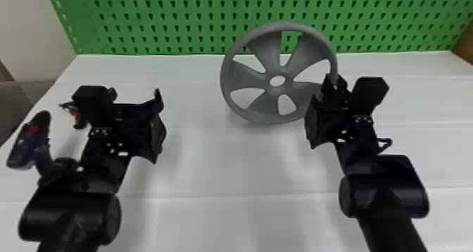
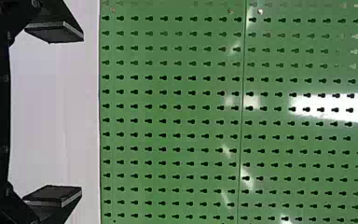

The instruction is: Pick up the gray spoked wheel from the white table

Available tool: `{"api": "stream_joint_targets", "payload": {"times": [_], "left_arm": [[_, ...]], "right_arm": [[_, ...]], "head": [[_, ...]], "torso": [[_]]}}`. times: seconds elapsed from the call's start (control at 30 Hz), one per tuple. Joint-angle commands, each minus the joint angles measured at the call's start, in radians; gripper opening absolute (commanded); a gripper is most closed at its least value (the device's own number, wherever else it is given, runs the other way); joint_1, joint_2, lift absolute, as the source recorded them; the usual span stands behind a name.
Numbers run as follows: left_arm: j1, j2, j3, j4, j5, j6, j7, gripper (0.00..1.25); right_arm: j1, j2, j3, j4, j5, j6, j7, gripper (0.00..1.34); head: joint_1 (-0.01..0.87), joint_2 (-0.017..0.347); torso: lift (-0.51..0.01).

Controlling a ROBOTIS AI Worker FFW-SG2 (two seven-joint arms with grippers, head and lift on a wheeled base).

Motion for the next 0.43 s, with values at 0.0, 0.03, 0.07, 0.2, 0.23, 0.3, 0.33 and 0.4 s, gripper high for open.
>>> {"api": "stream_joint_targets", "payload": {"times": [0.0, 0.03, 0.07, 0.2, 0.23, 0.3, 0.33, 0.4], "left_arm": [[-0.005, 0.000, -0.004, 0.004, 0.003, 0.000, 0.000, 1.12], [-0.005, 0.000, -0.004, 0.004, 0.003, 0.000, 0.000, 1.12], [-0.005, 0.000, -0.004, 0.005, 0.003, 0.000, 0.000, 1.12], [-0.005, 0.000, -0.004, 0.007, 0.003, 0.000, 0.000, 1.12], [-0.005, 0.000, -0.004, 0.007, 0.003, 0.000, 0.000, 1.12], [-0.005, 0.000, -0.006, 0.010, 0.003, 0.000, 0.000, 1.12], [-0.005, 0.000, -0.006, 0.010, 0.003, 0.000, 0.000, 1.12], [-0.005, 0.000, -0.007, 0.011, 0.003, 0.000, 0.000, 1.12]], "right_arm": [[0.000, 0.001, 0.005, -0.001, 0.000, 0.005, 0.000, 0.26], [0.000, 0.001, 0.006, -0.001, -0.001, 0.005, 0.000, 0.26], [0.000, 0.001, 0.008, -0.001, -0.006, 0.007, 0.000, 0.26], [0.000, 0.001, 0.011, -0.001, -0.008, 0.013, 0.000, 0.26], [0.000, 0.001, 0.011, -0.001, -0.008, 0.013, 0.000, 0.26], [0.000, 0.001, 0.014, -0.001, -0.009, 0.014, 0.000, 0.26], [0.000, 0.001, 0.015, -0.001, -0.009, 0.016, 0.000, 0.26], [-0.002, 0.001, 0.021, -0.001, -0.009, 0.024, 0.000, 0.26]], "head": [[0.767, 0.035], [0.767, 0.035], [0.767, 0.035], [0.767, 0.035], [0.767, 0.035], [0.767, 0.035], [0.767, 0.035], [0.767, 0.035]], "torso": [[-0.107], [-0.107], [-0.107], [-0.107], [-0.107], [-0.107], [-0.107], [-0.107]]}}
